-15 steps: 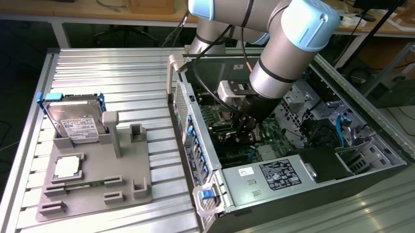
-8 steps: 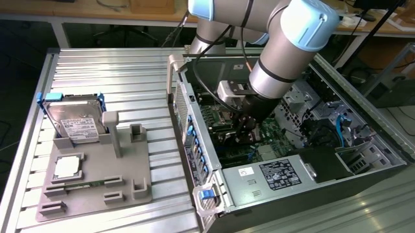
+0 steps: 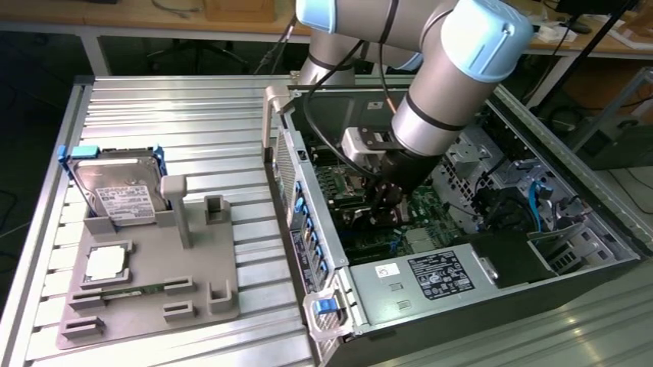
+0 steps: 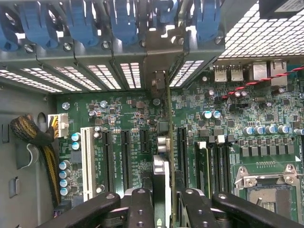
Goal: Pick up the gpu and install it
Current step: 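Insert the gpu into the slot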
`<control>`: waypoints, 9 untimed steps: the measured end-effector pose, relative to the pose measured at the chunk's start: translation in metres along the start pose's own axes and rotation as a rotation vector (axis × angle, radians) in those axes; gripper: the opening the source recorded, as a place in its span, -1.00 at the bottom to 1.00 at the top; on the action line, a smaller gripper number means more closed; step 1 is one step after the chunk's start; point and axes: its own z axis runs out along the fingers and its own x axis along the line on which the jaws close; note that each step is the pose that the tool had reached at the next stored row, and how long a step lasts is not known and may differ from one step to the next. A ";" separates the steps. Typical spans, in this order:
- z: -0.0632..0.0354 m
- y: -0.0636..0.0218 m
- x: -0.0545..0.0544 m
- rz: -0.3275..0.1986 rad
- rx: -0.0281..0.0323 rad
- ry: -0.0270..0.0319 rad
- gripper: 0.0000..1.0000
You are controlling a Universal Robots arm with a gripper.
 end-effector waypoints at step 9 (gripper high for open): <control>-0.0032 0.0004 0.000 0.000 -0.0005 0.0011 -0.47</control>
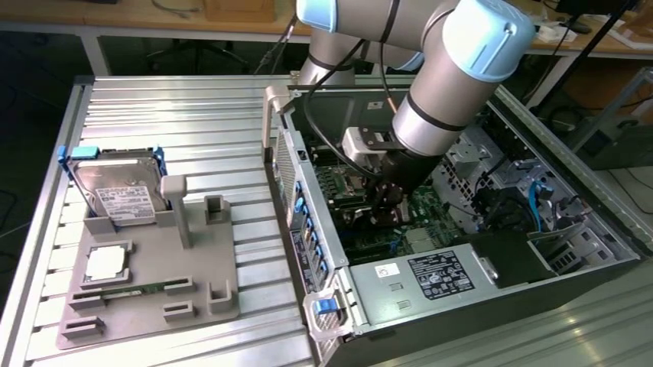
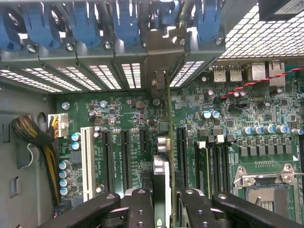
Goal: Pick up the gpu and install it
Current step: 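Insert the gpu into the slot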
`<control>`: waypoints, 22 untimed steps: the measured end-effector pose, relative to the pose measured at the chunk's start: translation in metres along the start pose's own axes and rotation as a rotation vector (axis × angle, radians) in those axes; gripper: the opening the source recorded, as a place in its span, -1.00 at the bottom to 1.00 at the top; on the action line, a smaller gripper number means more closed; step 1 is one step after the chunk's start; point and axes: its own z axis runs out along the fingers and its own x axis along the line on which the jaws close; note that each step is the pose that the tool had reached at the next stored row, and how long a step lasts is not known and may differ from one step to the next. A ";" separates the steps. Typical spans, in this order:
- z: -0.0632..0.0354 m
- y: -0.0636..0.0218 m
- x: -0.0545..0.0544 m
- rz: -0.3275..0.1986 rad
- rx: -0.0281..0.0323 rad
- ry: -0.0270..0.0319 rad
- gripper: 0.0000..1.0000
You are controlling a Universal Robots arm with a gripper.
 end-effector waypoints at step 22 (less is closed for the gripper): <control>-0.0025 0.0003 -0.002 -0.019 -0.0006 0.0022 -0.47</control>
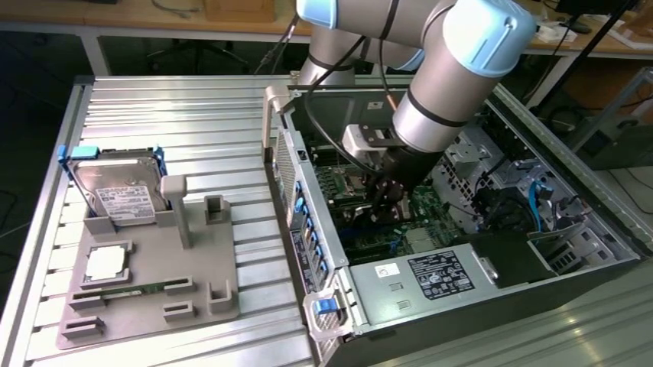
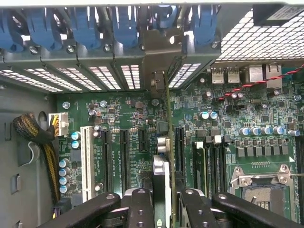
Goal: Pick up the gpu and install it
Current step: 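Insert the gpu into the slot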
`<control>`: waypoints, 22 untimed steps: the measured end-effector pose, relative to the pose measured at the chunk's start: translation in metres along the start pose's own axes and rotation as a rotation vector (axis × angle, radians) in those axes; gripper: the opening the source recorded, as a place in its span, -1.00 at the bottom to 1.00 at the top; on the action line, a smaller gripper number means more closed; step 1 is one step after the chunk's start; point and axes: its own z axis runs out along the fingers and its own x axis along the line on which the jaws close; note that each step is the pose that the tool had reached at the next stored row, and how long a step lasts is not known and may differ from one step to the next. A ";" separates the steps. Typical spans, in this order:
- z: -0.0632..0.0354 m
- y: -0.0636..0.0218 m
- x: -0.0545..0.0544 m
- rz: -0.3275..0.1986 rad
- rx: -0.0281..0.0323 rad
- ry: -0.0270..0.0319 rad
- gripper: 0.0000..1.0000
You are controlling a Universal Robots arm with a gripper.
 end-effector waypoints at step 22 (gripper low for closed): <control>0.0053 -0.0009 0.000 -0.009 -0.0007 0.0017 -0.47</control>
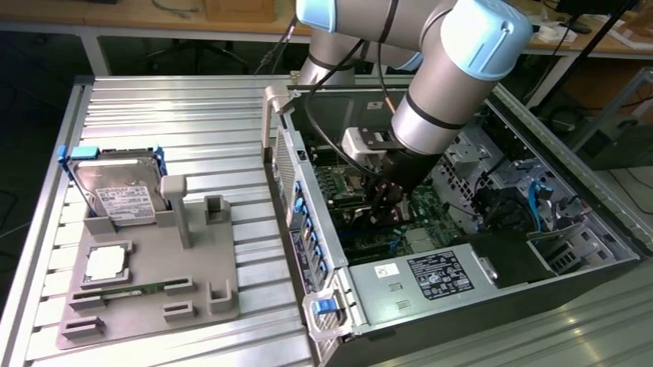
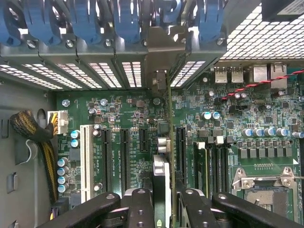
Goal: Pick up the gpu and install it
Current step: 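Insert the gpu into the slot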
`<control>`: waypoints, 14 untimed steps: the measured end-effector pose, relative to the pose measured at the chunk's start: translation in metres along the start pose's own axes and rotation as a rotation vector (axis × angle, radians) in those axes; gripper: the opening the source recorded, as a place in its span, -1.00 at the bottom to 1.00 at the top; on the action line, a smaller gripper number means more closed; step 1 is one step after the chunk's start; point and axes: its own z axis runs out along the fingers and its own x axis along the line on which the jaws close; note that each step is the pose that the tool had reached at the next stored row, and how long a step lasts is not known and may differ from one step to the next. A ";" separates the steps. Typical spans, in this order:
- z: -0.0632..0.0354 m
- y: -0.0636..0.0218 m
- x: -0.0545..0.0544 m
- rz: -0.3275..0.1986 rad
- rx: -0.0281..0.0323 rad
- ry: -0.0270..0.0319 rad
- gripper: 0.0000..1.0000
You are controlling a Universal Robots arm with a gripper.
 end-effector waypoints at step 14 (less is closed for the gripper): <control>0.0001 -0.0007 0.000 -0.001 0.0004 0.0000 -0.47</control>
